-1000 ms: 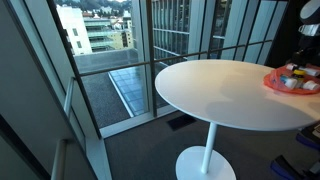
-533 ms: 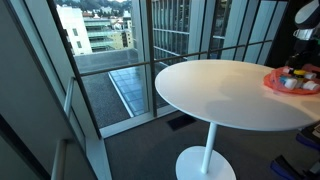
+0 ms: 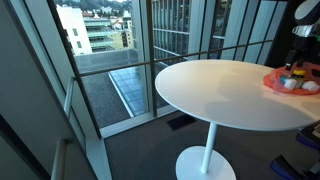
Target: Move the white and blue bottle from the table to the plastic bag
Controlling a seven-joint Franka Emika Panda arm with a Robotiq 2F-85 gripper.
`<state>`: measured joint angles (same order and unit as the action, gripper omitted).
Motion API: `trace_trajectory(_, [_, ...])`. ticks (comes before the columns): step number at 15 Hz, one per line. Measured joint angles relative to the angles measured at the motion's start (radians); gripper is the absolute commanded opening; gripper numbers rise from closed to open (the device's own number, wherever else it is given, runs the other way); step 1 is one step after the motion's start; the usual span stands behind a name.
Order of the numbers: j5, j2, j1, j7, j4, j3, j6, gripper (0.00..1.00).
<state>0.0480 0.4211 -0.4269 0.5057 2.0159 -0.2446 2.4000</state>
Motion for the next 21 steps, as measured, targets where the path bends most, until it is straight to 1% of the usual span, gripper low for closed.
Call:
trace_trajectory(5, [-0.001,-0.071,0.012,0.0,0.005,0.017,-0.085,1.0])
trace_trajectory(11, [-0.008,-0.174,0.069,-0.017,0.021,0.018,-0.186,1.0])
trace_trajectory(14, [-0.023,-0.206,0.116,-0.083,0.021,0.023,-0.207,1.0])
trace_trajectory(18, [-0.043,-0.238,0.187,-0.236,0.022,0.042,-0.207,1.0])
trace_trajectory(21, [-0.045,-0.271,0.233,-0.32,0.028,0.063,-0.219,1.0])
